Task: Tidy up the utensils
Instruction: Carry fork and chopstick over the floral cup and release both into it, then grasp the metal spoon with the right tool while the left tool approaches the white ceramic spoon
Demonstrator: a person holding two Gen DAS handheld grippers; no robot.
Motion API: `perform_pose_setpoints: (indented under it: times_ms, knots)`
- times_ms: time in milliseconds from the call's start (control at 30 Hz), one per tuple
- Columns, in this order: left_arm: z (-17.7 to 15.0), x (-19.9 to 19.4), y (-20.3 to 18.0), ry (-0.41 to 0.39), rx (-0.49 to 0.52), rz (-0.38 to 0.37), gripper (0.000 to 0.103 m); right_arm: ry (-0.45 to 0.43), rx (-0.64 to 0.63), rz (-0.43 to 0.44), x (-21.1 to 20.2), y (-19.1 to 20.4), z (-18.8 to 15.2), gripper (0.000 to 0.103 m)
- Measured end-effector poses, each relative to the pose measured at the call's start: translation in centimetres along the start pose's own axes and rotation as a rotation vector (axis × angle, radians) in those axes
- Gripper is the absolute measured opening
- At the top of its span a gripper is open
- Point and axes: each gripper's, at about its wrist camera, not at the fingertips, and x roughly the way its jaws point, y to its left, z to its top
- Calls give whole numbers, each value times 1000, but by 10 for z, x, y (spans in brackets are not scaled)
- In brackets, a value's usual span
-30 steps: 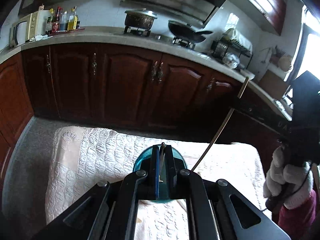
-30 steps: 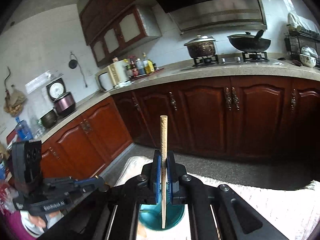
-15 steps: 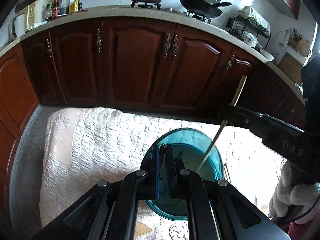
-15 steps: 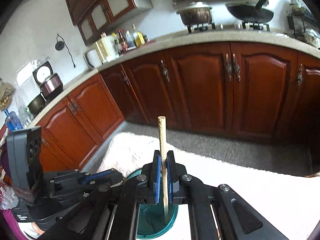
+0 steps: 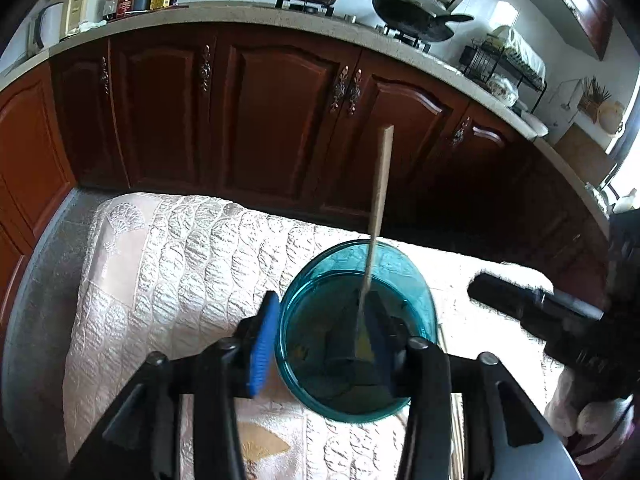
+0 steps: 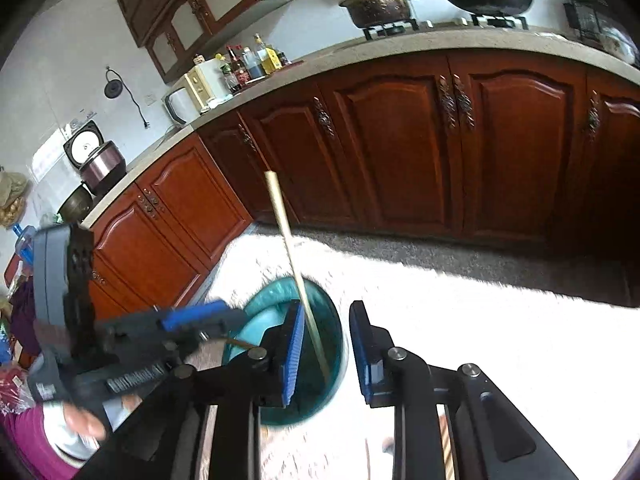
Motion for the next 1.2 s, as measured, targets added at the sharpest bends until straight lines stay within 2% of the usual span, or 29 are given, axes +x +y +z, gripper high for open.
perform_pose_setpoints:
  times_ms: [167,333,567,733,800,833,933,1067,1200]
  knots:
    - [-14,-29,-1,-26,-6,-18,48,111,13,-8,-5,-10,-56,28]
    - [-39,-44,1,-17,-22,-29,49,242,-6,-67,18,-14,-116,28]
    - [-77,-44,12,48,-56,-23,49,295,-18,-136,48,-23,-142,28]
    - [-93,-44,23,78,-71,-5,49,317,-1,-127,56,-24,-152,28]
    - [-98,-43,29,86,-75,5,49,322,34,-89,51,-21,-157,24]
    - [-101,-42,32,90,-77,12,49,326,43,-56,49,-17,-162,18]
    - [-109,-37,36,110,-78,20,49,366,45,12,50,6,-177,18]
    - [-122,-30,40,140,-73,38,49,360,113,126,50,37,-201,18]
    - [-131,-24,44,172,-82,44,49,316,200,137,50,48,-207,21]
